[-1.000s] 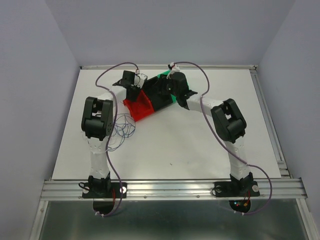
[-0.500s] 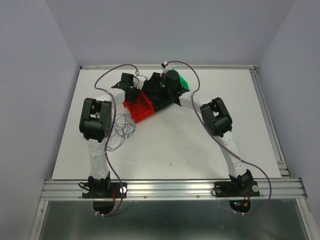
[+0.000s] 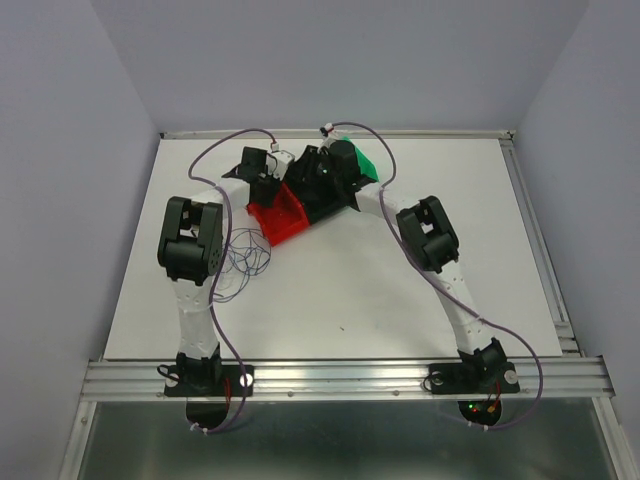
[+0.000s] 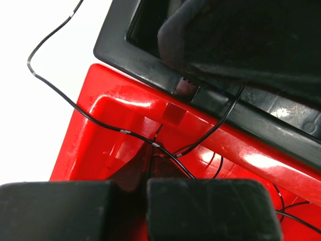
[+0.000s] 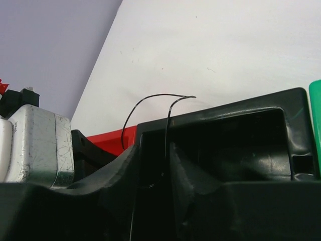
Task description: Untangle the cables
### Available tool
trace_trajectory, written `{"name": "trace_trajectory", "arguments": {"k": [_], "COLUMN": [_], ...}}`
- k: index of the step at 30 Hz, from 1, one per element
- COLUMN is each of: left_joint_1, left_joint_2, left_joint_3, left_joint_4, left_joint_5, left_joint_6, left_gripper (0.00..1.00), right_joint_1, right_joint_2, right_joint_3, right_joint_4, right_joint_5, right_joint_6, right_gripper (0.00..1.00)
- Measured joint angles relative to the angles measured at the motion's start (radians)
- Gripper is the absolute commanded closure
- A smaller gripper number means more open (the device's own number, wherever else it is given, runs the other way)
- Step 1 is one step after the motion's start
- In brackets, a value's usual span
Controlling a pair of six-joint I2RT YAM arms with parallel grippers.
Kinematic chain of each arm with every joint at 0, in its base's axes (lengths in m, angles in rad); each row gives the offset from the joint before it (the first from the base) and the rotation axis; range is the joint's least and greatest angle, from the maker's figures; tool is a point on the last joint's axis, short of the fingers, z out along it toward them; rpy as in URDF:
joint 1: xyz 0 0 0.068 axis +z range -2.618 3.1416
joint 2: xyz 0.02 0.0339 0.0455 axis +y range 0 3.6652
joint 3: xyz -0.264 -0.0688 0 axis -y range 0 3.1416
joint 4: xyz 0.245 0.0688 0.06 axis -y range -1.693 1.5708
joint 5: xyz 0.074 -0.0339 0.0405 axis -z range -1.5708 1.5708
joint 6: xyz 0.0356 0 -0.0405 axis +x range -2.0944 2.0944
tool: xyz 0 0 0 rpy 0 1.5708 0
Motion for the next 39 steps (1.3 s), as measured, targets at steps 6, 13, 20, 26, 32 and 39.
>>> {"name": "trace_trajectory", "arguments": {"k": [6,13,20,26,32,39], "left_joint_1": [0.001,0.012,0.024,0.029,0.03,0.034], "left_joint_2": [-0.007,-0.016,-0.053,-0.086,-0.092,-0.092], "left_joint_3": [-0.01,-0.013,-0.013,-0.014,-0.031,-0.042], "left_joint_4": [0.003,0.009,0.011,0.01,0.0,-0.022], "left_joint_5": [0.0,0.008,0.021,0.026,0.035,0.041], "left_joint_6": [-0.001,-0.003,-0.01,-0.011,-0.013,-0.014], "left_gripper": [1.0,0.94,0.91,0.91,0.91,0.9], "right_joint_1": [0.0,0.0,0.02,0.091,0.169,0.201], "right_joint_2": [-0.003,-0.06,-0.223,-0.317,-0.33,-0.325], "right_joint_3": [-0.017,-0.11,-0.264,-0.379,-0.462,-0.489], "right_joint_4": [0.024,0.035,0.065,0.09,0.097,0.096], "right_joint_5": [-0.013,-0.006,0.01,0.056,0.147,0.234], "right_joint_6": [0.01,-0.003,-0.034,-0.075,-0.119,-0.126], "right_gripper": [0.99,0.99,0.99,1.0,0.99,0.99]}}
